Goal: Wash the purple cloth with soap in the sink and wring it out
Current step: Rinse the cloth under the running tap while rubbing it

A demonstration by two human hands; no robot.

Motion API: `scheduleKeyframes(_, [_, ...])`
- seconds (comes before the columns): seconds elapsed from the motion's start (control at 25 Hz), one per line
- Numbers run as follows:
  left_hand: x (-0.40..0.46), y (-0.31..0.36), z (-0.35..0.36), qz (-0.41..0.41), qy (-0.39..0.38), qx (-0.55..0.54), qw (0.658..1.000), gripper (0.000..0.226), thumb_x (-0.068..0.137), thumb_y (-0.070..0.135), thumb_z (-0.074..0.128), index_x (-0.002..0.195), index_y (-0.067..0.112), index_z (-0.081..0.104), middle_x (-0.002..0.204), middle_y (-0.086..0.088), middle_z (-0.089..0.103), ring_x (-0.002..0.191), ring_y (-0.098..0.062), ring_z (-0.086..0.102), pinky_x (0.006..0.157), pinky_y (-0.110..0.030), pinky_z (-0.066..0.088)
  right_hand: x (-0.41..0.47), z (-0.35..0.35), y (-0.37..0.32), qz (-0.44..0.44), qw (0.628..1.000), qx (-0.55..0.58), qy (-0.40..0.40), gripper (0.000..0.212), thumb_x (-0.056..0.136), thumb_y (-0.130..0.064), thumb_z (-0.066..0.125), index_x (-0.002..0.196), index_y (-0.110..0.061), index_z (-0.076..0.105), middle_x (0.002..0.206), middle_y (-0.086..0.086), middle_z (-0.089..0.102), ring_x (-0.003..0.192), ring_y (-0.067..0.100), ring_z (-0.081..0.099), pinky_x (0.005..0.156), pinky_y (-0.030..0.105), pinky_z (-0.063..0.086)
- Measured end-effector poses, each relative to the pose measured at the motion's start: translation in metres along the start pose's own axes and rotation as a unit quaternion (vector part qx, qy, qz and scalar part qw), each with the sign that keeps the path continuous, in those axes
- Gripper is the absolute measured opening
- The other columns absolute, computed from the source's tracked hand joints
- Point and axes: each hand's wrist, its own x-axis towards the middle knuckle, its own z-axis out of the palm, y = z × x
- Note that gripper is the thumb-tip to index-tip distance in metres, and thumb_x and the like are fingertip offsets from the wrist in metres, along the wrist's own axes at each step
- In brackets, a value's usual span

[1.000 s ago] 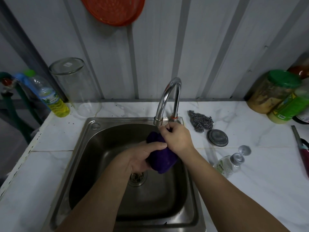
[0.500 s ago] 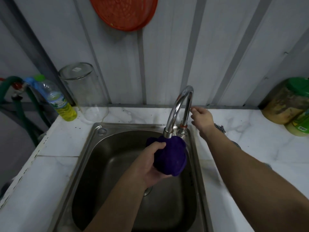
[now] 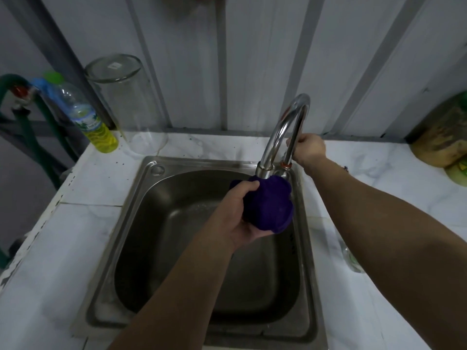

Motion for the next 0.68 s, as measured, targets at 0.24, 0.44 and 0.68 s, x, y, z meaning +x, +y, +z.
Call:
scheduleKeyframes(0.24, [-0.003, 0.001, 0.009, 0.008, -0.01, -0.008, 1.0, 0.043, 0.089, 0.023, 0.066, 0.131, 0.018, 0.058, 0.131, -0.017, 0.058, 0.116, -0.044, 0.059, 0.086, -0.058, 0.056, 0.0, -0.001, 0.009, 0.043, 0.997, 0.057, 0.024, 0.027, 0.092, -0.021, 0.057, 0.068, -0.018, 0.069, 0.083, 0.01, 0.076, 0.082, 0.029, 0.075, 0.08, 0.048, 0.063])
scheduleKeyframes(0.44, [-0.003, 0.0, 0.01, 0.015, -0.011, -0.018, 1.0, 0.044, 0.089, 0.022, 0.065, 0.133, 0.019, 0.059, 0.135, -0.017, 0.055, 0.118, -0.045, 0.057, 0.083, -0.058, 0.057, -0.001, -0.002, 0.016, 0.089, 0.978, 0.186, 0.033, 0.024, 0.097, -0.007, 0.055, 0.076, -0.008, 0.066, 0.098, 0.021, 0.073, 0.083, 0.029, 0.07, 0.064, 0.031, 0.06])
scheduleKeyframes(0.68, [-0.004, -0.003, 0.007, 0.011, -0.009, -0.031, 0.999, 0.044, 0.091, 0.023, 0.064, 0.134, 0.018, 0.058, 0.134, -0.018, 0.059, 0.116, -0.045, 0.06, 0.081, -0.056, 0.059, 0.003, -0.001, 0.02, 0.103, 0.97, 0.216, 0.035, 0.024, 0.099, -0.009, 0.054, 0.078, -0.008, 0.066, 0.108, 0.025, 0.073, 0.08, 0.028, 0.066, 0.065, 0.031, 0.058])
